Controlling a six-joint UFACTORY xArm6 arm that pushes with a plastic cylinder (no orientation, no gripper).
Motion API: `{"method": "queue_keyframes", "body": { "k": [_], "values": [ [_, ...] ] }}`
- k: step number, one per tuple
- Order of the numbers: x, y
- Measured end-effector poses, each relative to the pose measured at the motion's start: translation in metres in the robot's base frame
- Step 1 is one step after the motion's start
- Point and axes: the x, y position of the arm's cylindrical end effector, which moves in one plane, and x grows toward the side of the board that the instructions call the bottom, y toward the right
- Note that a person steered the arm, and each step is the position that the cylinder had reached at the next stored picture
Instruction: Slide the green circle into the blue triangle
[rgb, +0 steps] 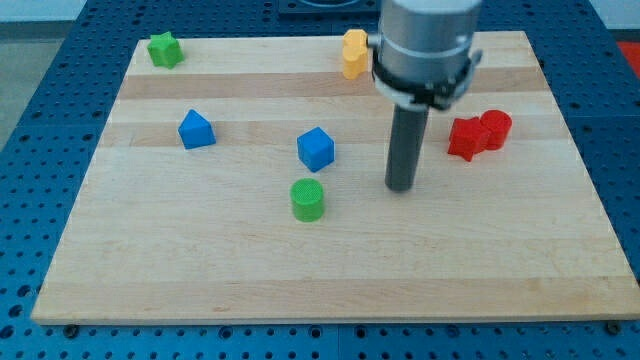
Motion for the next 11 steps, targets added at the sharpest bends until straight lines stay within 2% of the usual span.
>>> {"method": "queue_keyframes", "body": {
  "k": [1, 2, 3, 5, 6, 8, 9, 11],
  "values": [
    [0.053, -0.005],
    [0.054, -0.04],
    [0.034, -0.077],
    [0.025, -0.137],
    [0.025, -0.131],
    [-0.008, -0.091],
    [-0.031, -0.113],
    [-0.049, -0.21]
  ]
}}
